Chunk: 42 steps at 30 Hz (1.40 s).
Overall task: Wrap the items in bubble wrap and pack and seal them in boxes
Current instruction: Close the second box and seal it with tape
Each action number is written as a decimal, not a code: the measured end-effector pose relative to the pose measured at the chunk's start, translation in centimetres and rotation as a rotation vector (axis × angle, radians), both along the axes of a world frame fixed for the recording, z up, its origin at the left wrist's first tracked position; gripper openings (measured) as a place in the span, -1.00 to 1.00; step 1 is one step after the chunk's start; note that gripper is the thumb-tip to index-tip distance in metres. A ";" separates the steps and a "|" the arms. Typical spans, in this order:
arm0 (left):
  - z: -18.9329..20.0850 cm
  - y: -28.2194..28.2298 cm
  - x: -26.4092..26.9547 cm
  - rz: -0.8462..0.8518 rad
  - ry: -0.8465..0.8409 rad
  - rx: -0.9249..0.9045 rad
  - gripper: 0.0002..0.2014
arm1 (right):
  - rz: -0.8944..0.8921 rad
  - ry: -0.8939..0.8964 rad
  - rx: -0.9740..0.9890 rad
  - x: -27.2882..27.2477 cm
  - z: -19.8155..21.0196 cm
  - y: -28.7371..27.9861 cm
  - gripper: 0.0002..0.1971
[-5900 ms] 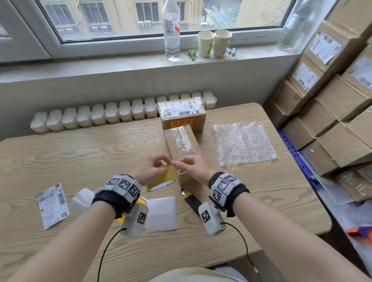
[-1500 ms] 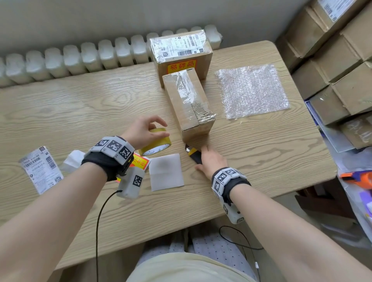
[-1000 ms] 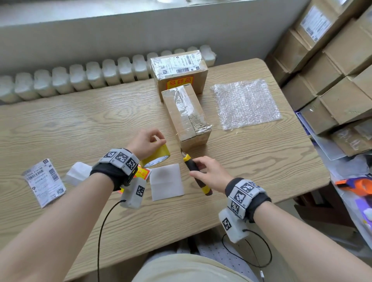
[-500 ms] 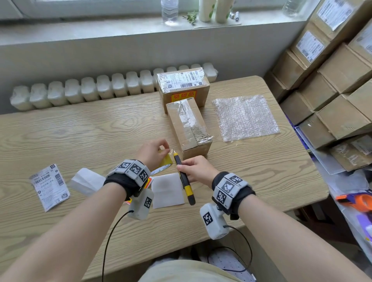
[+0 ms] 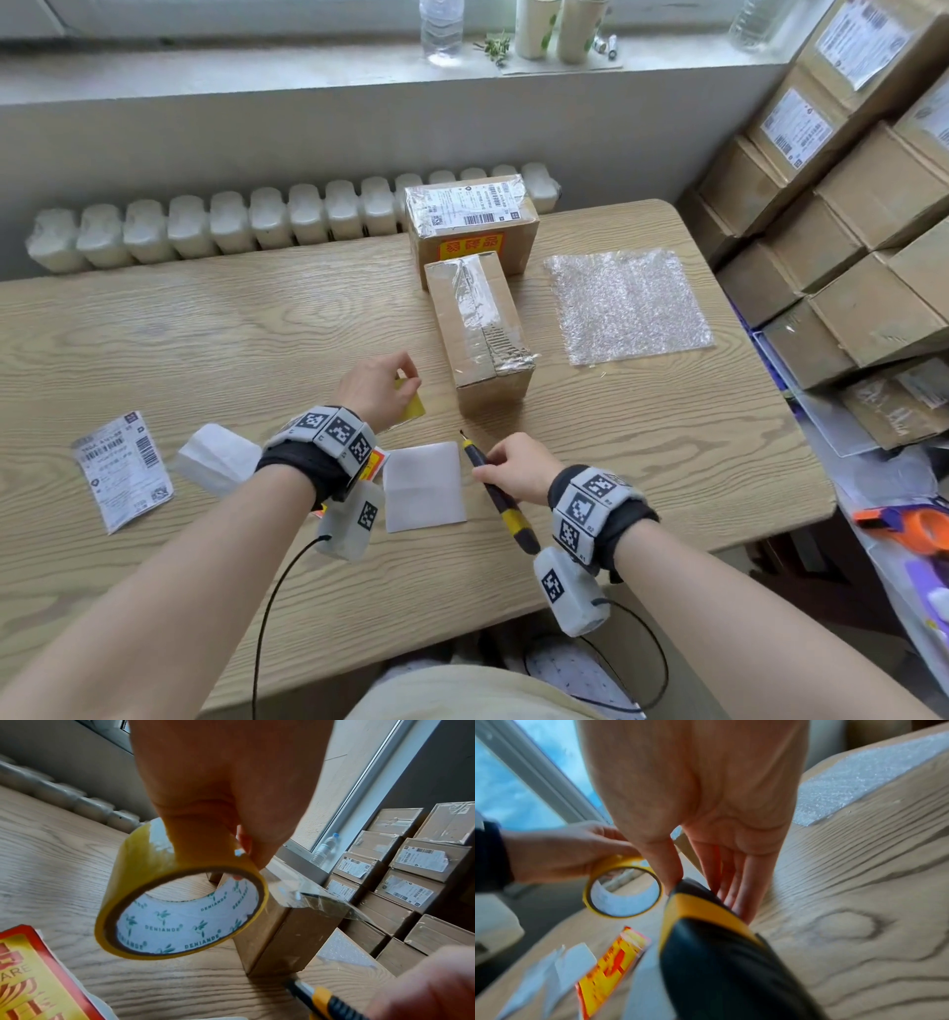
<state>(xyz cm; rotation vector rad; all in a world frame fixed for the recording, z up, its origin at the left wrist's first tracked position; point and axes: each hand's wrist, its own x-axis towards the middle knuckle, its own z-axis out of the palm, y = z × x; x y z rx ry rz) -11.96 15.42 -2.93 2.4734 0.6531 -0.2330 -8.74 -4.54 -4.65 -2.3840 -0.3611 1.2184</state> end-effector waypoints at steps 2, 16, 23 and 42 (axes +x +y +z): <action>-0.2 0.0 0.0 0.030 0.001 -0.016 -0.85 | 0.135 -0.145 -0.135 0.0 -0.5 -0.4 -0.68; -0.6 -0.2 -0.2 0.061 0.007 -0.079 -0.85 | 0.351 -0.475 -0.290 0.3 -4.2 -2.6 -0.61; -0.3 -0.4 -0.3 0.070 0.001 -0.111 -0.87 | 0.402 -0.613 -0.218 0.3 -4.6 -3.0 -0.52; -1.7 1.4 -1.9 0.058 0.079 0.146 -0.88 | 0.592 -0.876 0.035 3.9 -0.3 0.3 -0.22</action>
